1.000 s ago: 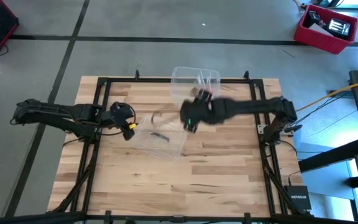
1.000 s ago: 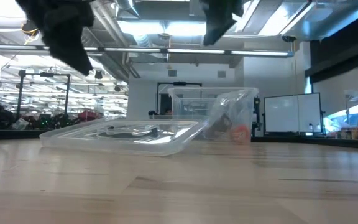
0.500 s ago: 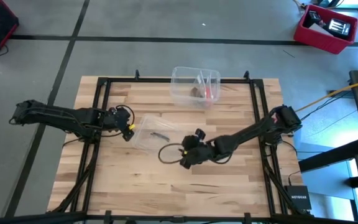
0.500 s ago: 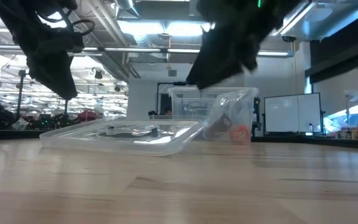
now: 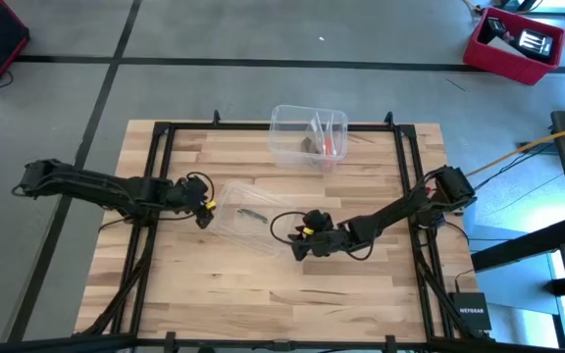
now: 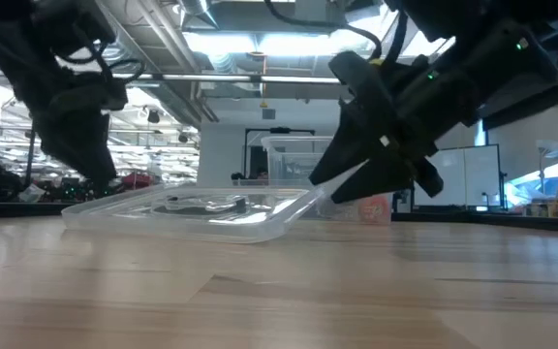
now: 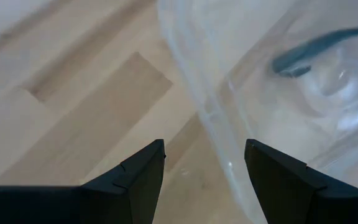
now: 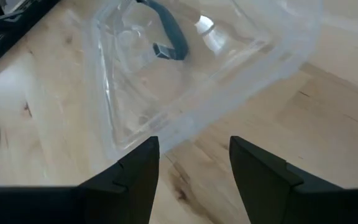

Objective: Roll bandage
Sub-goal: Close the container

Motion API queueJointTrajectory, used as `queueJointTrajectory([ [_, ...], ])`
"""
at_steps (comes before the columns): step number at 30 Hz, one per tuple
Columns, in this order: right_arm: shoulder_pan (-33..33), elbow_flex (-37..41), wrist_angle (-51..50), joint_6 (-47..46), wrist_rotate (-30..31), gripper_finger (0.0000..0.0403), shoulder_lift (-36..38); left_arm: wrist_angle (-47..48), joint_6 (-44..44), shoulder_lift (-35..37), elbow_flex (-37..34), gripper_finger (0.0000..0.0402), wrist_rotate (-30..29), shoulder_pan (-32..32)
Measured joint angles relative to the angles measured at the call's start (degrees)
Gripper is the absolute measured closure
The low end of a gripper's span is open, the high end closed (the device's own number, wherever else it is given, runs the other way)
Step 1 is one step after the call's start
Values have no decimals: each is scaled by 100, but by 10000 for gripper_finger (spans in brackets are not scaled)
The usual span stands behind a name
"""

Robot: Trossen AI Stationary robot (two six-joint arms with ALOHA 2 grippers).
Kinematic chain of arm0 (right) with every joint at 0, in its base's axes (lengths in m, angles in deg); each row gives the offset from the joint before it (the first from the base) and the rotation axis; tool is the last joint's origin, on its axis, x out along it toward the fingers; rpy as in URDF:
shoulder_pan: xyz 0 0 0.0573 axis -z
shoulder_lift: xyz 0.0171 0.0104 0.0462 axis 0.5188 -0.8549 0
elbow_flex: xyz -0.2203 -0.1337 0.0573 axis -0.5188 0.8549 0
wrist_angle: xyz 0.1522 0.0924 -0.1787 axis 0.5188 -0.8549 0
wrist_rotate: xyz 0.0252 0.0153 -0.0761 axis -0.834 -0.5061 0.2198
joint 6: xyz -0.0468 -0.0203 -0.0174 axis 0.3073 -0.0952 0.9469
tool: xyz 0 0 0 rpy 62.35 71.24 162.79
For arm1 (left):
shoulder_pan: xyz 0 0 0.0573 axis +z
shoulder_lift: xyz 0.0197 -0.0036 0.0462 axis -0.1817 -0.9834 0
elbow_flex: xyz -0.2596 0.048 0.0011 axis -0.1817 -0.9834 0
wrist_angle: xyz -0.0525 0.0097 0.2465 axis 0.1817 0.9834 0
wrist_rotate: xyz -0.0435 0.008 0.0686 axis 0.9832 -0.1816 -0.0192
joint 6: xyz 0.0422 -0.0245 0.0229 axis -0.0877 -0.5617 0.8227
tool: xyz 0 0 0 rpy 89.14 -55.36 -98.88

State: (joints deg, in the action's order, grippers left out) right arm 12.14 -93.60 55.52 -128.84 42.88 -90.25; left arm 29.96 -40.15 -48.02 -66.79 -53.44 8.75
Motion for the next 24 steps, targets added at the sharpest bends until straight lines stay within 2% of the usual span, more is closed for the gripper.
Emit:
queueJointTrajectory([
  [6, 87, 4, 555, -14, -150, 205, -369, -500, -100, 0, -397, 188, 94, 0],
  [10, 162, 4, 974, -14, -153, 205, -625, -1169, -100, -12, -668, 188, 356, -1],
  [14, 163, 4, 1230, 20, 39, 205, -743, -1798, 15, -26, -924, 188, 617, 0],
  [24, 150, 6, 1913, 855, 116, 205, -748, -2624, 54, -28, -1127, 188, 1030, -6],
])
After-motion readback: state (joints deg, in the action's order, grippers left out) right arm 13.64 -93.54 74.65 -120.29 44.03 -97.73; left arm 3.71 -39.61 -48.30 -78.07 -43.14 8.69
